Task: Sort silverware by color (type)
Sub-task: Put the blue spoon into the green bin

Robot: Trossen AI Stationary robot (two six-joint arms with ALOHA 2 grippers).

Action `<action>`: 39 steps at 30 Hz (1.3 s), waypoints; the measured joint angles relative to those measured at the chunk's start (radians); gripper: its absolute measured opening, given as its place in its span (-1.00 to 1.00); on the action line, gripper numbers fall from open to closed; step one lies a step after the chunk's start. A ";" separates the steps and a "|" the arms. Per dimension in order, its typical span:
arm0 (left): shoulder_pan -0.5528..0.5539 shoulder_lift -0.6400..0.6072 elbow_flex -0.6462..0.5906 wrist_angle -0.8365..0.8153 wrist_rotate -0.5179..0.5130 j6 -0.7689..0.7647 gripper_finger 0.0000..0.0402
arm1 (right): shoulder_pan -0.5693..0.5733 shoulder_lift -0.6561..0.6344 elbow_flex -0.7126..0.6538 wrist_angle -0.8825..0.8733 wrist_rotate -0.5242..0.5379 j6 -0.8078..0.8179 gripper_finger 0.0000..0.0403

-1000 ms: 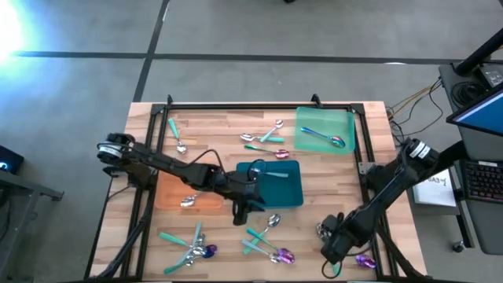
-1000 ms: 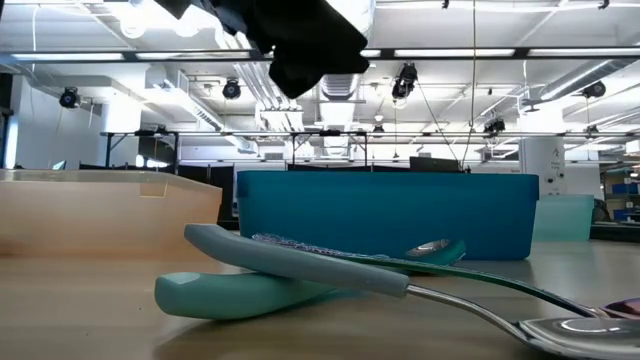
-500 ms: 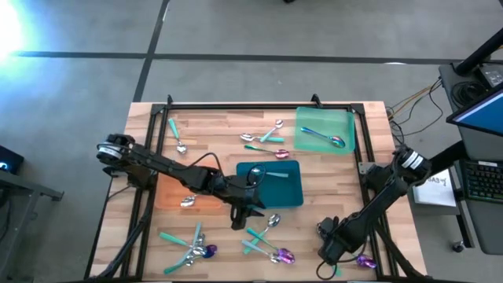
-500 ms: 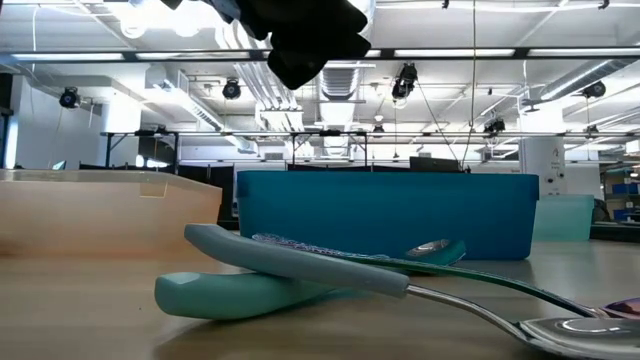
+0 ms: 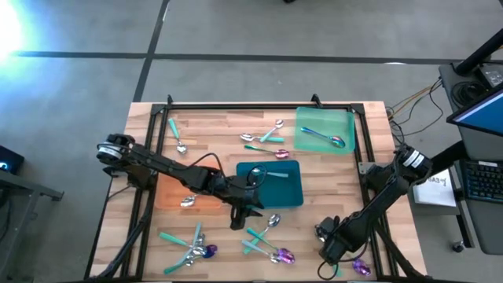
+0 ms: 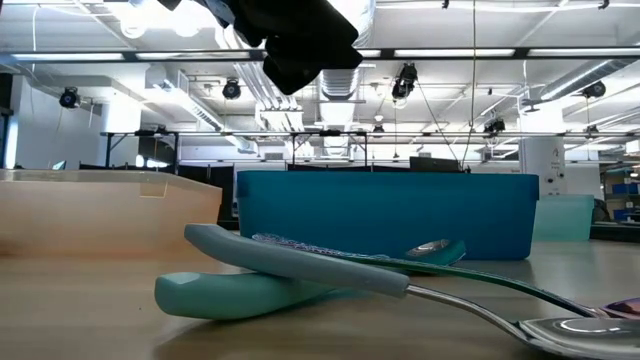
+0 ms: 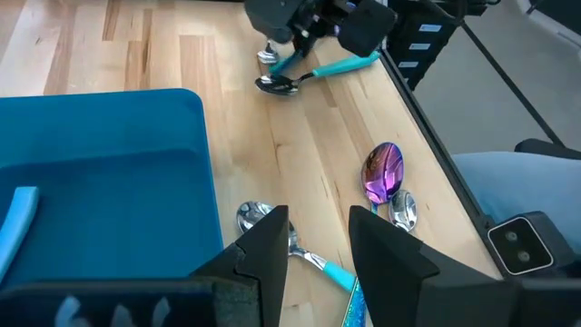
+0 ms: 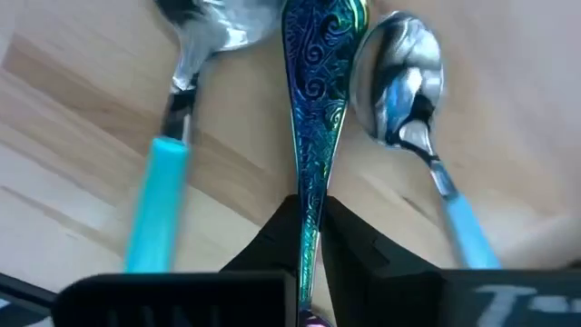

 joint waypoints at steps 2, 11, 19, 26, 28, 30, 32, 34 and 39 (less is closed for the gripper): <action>0.000 0.000 0.000 0.000 0.000 0.000 -0.49 | 0.000 -0.029 -0.001 0.002 -0.001 -0.010 -0.92; 0.000 0.000 0.000 0.020 0.001 0.016 -0.49 | 0.000 -0.193 0.001 0.004 0.181 -0.033 -0.93; -0.001 0.000 0.000 0.056 0.053 0.140 -0.49 | -0.003 -0.286 0.017 0.004 0.555 -0.120 -0.93; -0.001 0.000 0.000 0.089 0.077 0.179 -0.49 | -0.048 -0.300 0.039 -0.021 0.791 -0.238 -0.94; -0.004 0.000 -0.001 0.088 0.086 0.171 -0.49 | -0.075 -0.301 0.039 -0.051 0.813 -0.269 -0.94; -0.007 0.000 -0.005 0.089 0.097 0.159 -0.49 | -0.110 -0.302 0.039 -0.085 0.814 -0.304 -0.94; -0.011 0.000 -0.008 0.087 0.100 0.140 -0.49 | -0.147 -0.304 0.039 -0.110 0.817 -0.342 -0.94; -0.011 0.000 -0.011 0.087 0.102 0.124 -0.49 | -0.189 -0.309 0.039 -0.111 0.820 -0.402 -0.94; -0.010 -0.002 -0.013 0.087 0.103 0.108 -0.49 | -0.297 -0.342 0.039 -0.114 0.822 -0.559 -0.94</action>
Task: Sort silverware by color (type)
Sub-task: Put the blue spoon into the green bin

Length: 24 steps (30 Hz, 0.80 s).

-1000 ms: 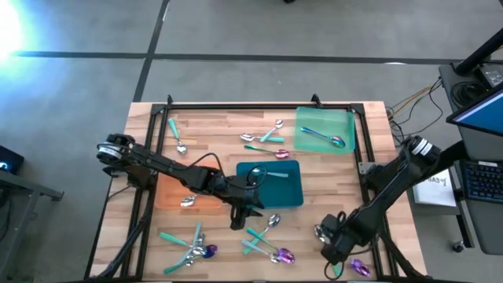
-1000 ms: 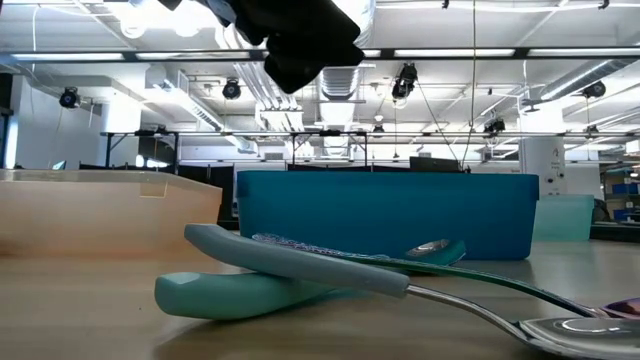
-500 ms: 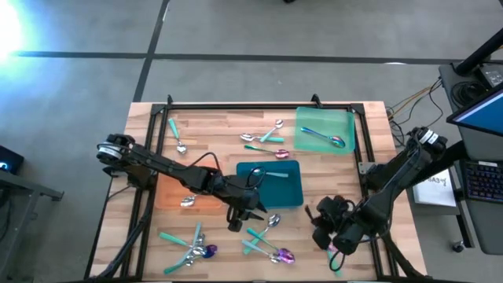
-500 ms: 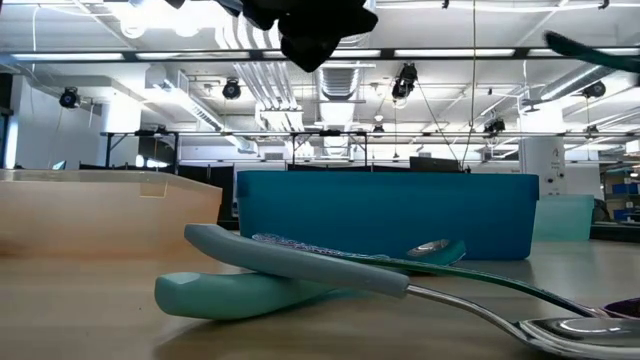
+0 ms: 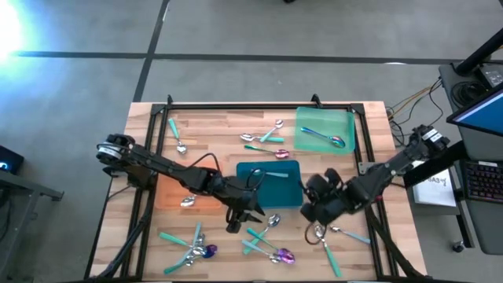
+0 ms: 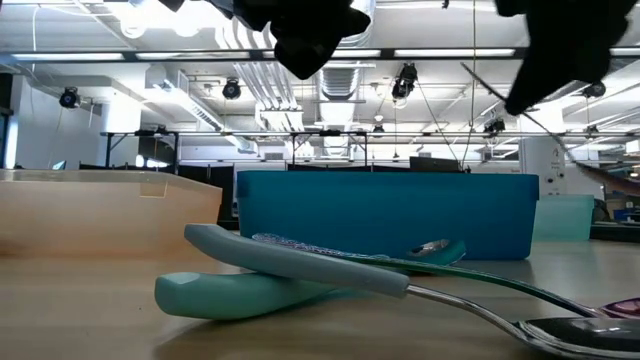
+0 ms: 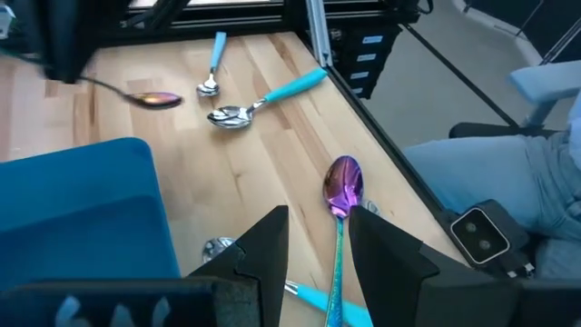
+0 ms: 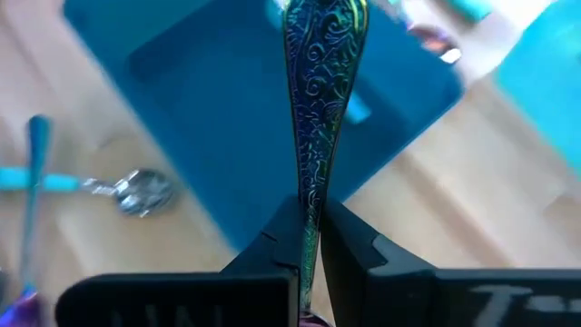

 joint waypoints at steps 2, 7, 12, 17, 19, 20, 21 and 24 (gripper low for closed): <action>0.006 -0.003 0.000 0.000 0.000 -0.002 -0.49 | -0.052 -0.020 0.000 -0.020 0.001 -0.054 -0.94; 0.031 -0.014 -0.002 -0.004 0.002 0.003 -0.49 | -0.211 -0.073 0.000 -0.100 0.003 -0.206 -0.94; 0.073 -0.020 -0.007 -0.016 0.007 0.006 -0.49 | -0.423 -0.137 0.000 -0.127 0.003 -0.396 -0.94; 0.133 -0.032 -0.007 -0.041 0.054 0.010 -0.49 | -0.662 -0.184 0.000 -0.127 0.002 -0.577 -0.94; 0.155 -0.036 -0.007 -0.053 0.060 0.021 -0.49 | -0.756 -0.189 0.000 -0.127 0.003 -0.645 -0.94; 0.167 -0.036 -0.007 -0.062 0.069 0.024 -0.49 | -0.801 -0.188 0.000 -0.126 0.003 -0.672 -0.94; 0.176 -0.036 -0.007 -0.065 0.077 0.026 -0.49 | -0.842 -0.184 0.000 -0.125 0.003 -0.697 -0.94; 0.200 -0.037 -0.008 -0.072 0.101 0.030 -0.49 | -0.948 -0.155 0.001 -0.114 0.004 -0.776 -0.94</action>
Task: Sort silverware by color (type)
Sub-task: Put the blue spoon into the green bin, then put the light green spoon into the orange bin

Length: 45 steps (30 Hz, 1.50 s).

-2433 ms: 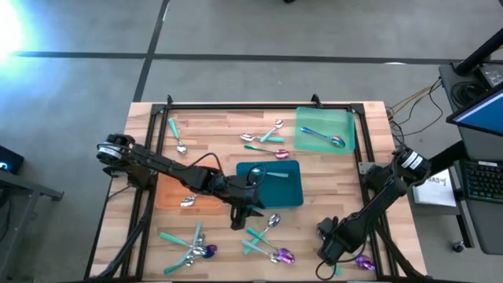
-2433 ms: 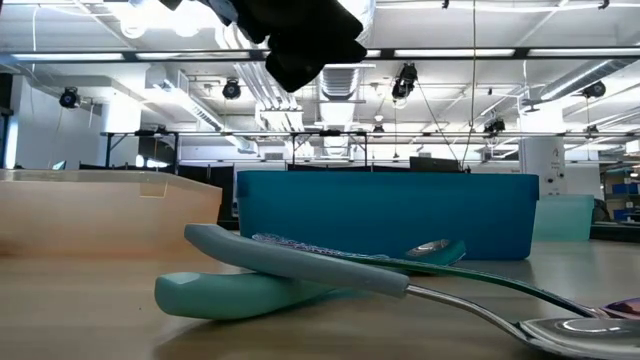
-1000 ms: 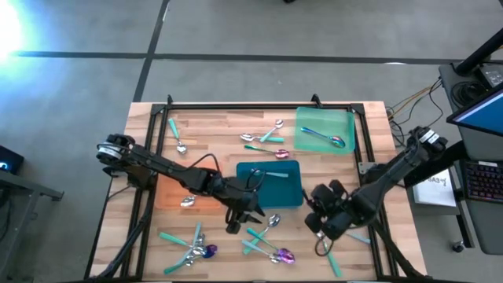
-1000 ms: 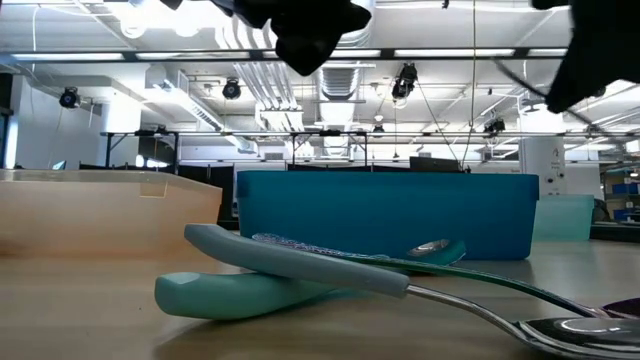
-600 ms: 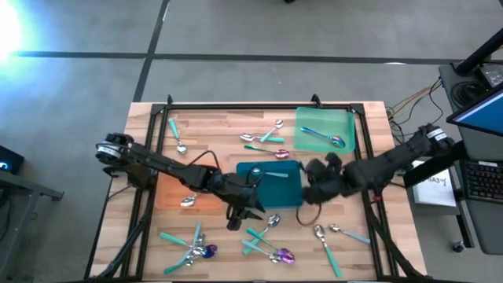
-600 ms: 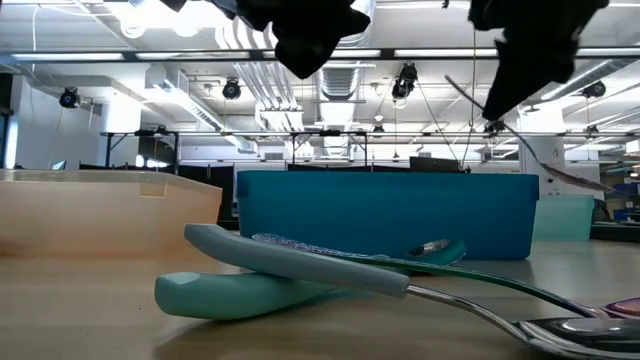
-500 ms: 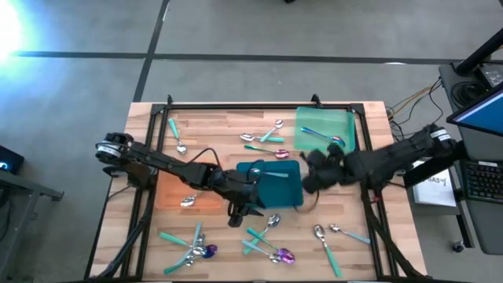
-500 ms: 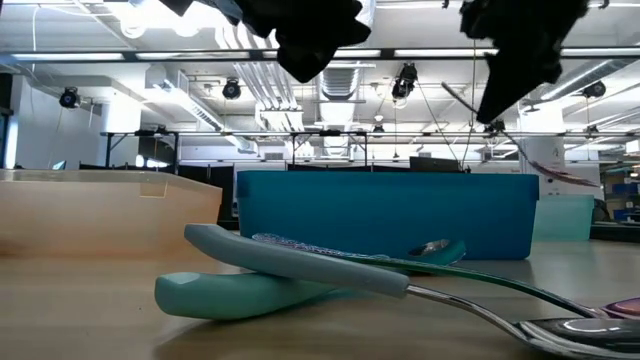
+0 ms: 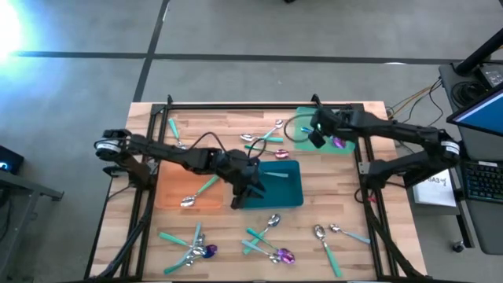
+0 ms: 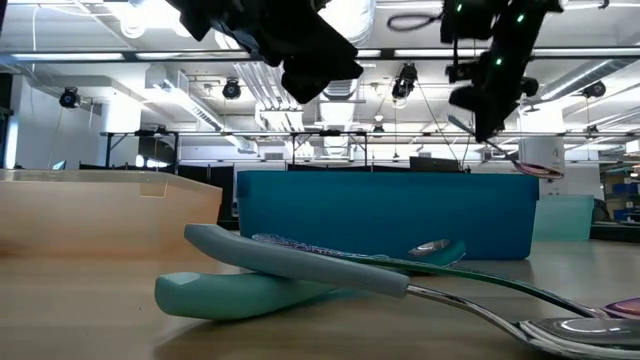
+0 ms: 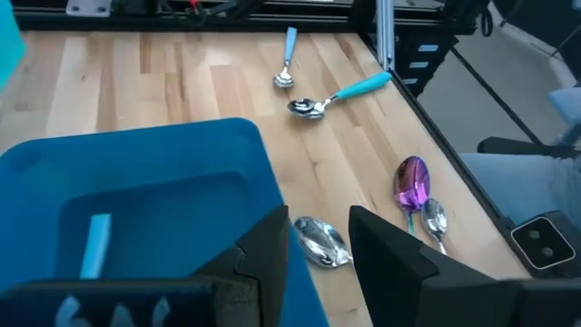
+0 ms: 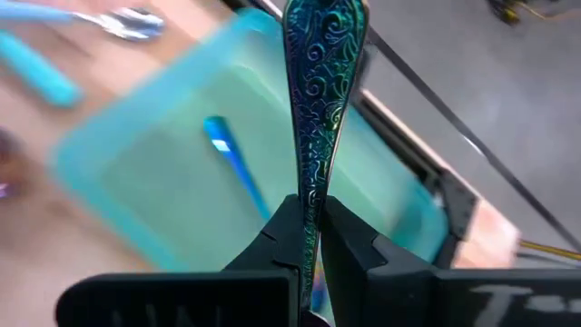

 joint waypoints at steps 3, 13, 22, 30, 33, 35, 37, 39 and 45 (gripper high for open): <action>0.016 0.000 -0.004 -0.005 0.005 0.010 -0.49 | -0.072 0.040 0.000 0.005 0.034 -0.054 -0.94; 0.056 -0.007 -0.007 -0.019 0.028 0.008 -0.49 | -0.161 0.140 0.000 0.068 0.074 -0.173 -0.94; 0.058 -0.011 -0.007 -0.030 0.029 0.008 -0.49 | -0.161 0.161 0.000 0.081 0.074 -0.174 -0.67; 0.058 -0.012 -0.013 -0.033 0.032 -0.004 -0.49 | -0.149 0.146 0.000 0.071 -0.023 -0.138 -0.45; 0.058 -0.013 -0.013 -0.045 0.043 -0.011 -0.49 | -0.129 0.139 0.000 0.053 -0.252 -0.069 -0.46; 0.058 -0.014 -0.013 -0.046 0.057 -0.011 -0.49 | -0.095 0.139 -0.009 0.055 -0.397 -0.025 -0.48; 0.058 -0.014 -0.013 -0.048 0.060 -0.011 -0.49 | -0.040 0.139 -0.023 0.044 -0.488 0.007 -0.51; 0.058 -0.014 -0.013 -0.051 0.073 -0.011 -0.49 | 0.033 0.139 -0.033 0.033 -0.519 0.057 -0.54; 0.057 -0.014 -0.013 -0.062 0.111 0.000 -0.49 | 0.283 0.139 -0.035 -0.038 -0.530 0.292 -0.60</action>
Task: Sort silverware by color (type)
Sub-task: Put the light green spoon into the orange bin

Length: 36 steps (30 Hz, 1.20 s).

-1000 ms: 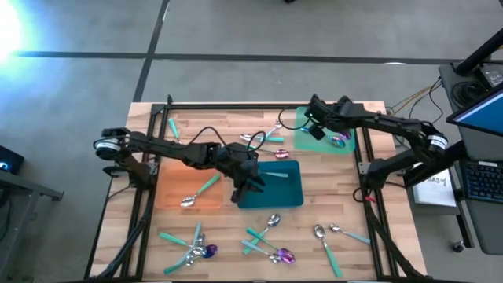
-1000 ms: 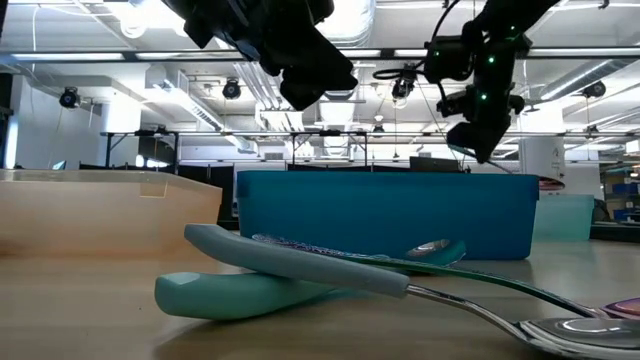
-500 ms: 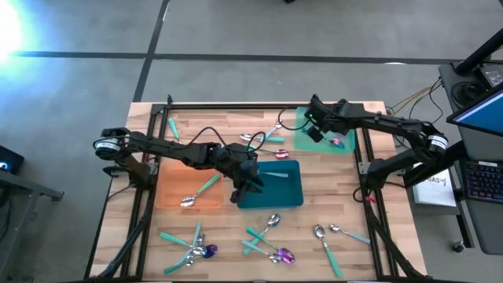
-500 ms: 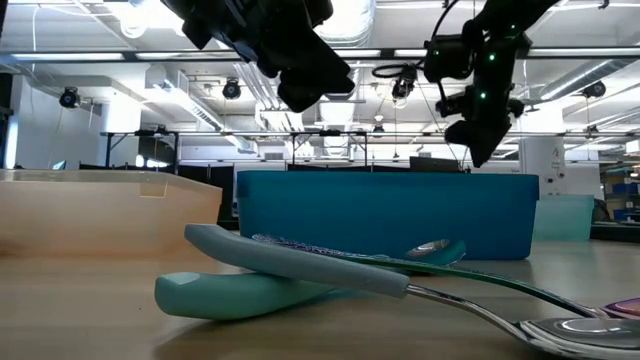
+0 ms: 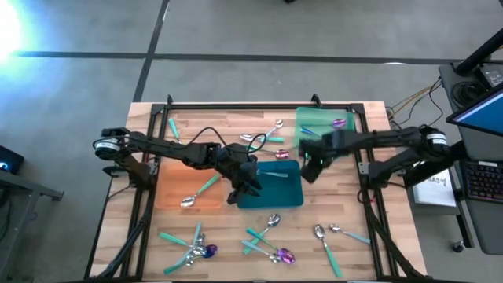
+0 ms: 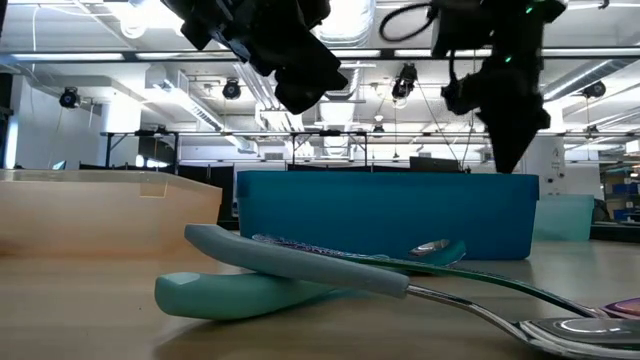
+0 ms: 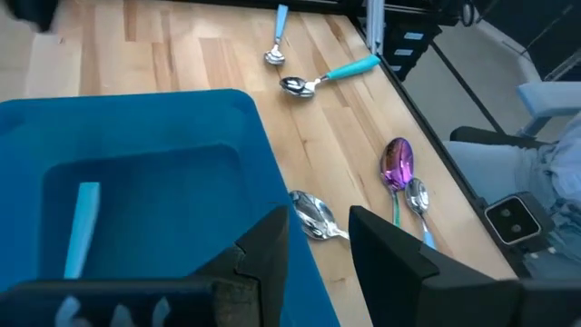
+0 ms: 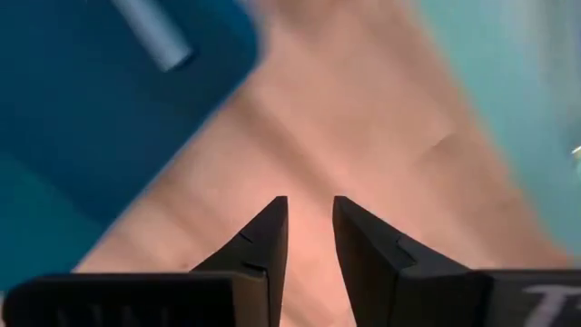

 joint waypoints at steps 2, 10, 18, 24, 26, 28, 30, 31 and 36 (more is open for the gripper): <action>-0.005 0.000 0.000 0.001 0.001 0.011 -0.49 | 0.087 0.000 0.000 0.001 0.000 0.100 -0.61; -0.040 0.000 -0.017 0.003 0.020 0.043 -0.49 | 0.405 0.001 0.000 0.003 0.001 0.559 -0.62; -0.075 0.000 -0.019 0.006 0.025 0.067 -0.49 | 0.623 0.079 0.000 0.025 -0.051 0.923 -0.62; -0.099 0.000 -0.019 0.005 0.026 0.067 -0.49 | 0.723 0.176 0.002 0.176 -0.174 1.043 -0.57; -0.105 0.000 -0.019 0.006 0.026 0.068 -0.49 | 0.746 0.206 0.002 0.238 -0.195 1.060 -0.54; -0.111 0.000 -0.019 0.013 0.026 0.067 -0.49 | 0.763 0.229 0.002 0.276 -0.207 1.080 -0.51; -0.116 0.000 -0.019 0.020 0.026 0.067 -0.49 | 0.774 0.248 0.002 0.298 -0.210 1.099 -0.48; -0.117 0.000 -0.019 0.021 0.026 0.067 -0.49 | 0.781 0.254 0.002 0.301 -0.211 1.106 -0.46; -0.123 0.000 -0.019 0.021 0.025 0.060 -0.49 | 0.802 0.281 0.002 0.307 -0.240 1.156 -0.41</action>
